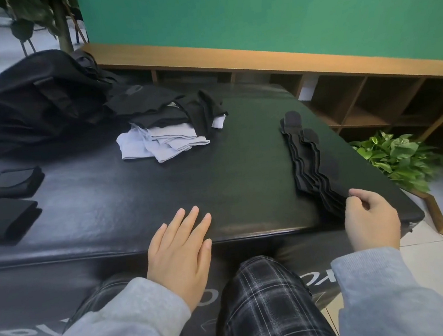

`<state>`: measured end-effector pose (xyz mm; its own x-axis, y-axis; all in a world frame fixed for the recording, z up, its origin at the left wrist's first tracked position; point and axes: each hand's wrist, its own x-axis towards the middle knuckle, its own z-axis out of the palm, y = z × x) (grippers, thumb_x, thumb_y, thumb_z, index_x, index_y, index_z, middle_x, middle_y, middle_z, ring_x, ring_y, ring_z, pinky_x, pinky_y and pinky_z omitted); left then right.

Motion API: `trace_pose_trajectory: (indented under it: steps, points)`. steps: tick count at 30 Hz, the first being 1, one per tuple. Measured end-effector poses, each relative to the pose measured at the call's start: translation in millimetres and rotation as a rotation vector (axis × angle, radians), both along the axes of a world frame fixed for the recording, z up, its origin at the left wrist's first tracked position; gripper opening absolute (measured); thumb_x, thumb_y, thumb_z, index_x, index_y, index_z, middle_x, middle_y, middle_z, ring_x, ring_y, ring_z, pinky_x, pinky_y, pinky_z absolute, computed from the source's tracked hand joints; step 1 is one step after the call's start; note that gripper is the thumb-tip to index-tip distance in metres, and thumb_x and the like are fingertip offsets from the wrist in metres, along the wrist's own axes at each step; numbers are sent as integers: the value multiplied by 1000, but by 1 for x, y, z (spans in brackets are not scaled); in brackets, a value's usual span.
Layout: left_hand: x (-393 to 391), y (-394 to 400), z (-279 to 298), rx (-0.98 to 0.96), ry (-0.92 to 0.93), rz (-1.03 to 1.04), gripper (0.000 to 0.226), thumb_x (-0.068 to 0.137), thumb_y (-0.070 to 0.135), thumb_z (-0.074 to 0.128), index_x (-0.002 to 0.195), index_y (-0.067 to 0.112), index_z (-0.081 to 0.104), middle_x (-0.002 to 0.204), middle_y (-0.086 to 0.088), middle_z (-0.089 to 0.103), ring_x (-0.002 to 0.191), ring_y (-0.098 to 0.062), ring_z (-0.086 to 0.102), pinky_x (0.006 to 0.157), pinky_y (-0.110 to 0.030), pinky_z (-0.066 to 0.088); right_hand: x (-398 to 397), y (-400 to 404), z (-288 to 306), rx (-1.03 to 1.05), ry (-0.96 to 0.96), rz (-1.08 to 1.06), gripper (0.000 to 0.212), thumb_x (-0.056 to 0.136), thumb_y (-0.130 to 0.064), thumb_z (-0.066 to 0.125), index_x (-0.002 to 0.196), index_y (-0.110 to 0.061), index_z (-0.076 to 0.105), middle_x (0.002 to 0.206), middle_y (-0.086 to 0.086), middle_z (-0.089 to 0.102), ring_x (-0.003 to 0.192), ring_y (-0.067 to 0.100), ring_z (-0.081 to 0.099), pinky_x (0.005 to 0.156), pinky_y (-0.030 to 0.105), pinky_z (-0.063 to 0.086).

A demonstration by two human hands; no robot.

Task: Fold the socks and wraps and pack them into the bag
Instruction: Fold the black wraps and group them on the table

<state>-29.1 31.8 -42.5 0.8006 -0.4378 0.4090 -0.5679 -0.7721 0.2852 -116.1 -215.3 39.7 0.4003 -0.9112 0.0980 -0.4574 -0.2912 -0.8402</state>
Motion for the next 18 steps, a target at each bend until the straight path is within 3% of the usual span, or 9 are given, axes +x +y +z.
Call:
trace_pose_trajectory:
  steps: [3, 8, 15, 18]
  points:
    - [0, 0, 0, -5, -1, -2, 45, 92, 36, 29, 125, 27, 57, 134, 5, 54, 129, -12, 32, 105, -32, 17, -1, -1, -4, 13, 116, 52, 40, 90, -15, 48, 130, -14, 52, 129, 6, 55, 117, 24, 48, 96, 34, 35]
    - [0, 0, -1, -8, 10, 0, 45, 92, 36, 29, 126, 28, 57, 135, 5, 53, 130, -11, 31, 106, -30, 14, -3, -6, -10, -77, 137, 46, 31, 92, -13, 44, 114, -13, 66, 100, 8, 65, 85, 25, 56, 80, 34, 43]
    - [0, 0, -1, -5, 2, 2, 45, 92, 36, 29, 125, 28, 57, 134, 5, 54, 129, -11, 32, 105, -32, 17, -4, -7, -8, -149, 71, 27, 28, 94, -14, 47, 118, -11, 62, 118, 5, 64, 112, 24, 53, 95, 32, 37]
    - [0, 0, -1, 1, 8, 3, 45, 92, 36, 29, 126, 28, 57, 135, 6, 53, 130, -11, 31, 105, -32, 16, -4, -8, -5, -135, 97, 71, 38, 88, -7, 51, 125, -12, 56, 123, 0, 61, 117, 22, 51, 99, 31, 34]
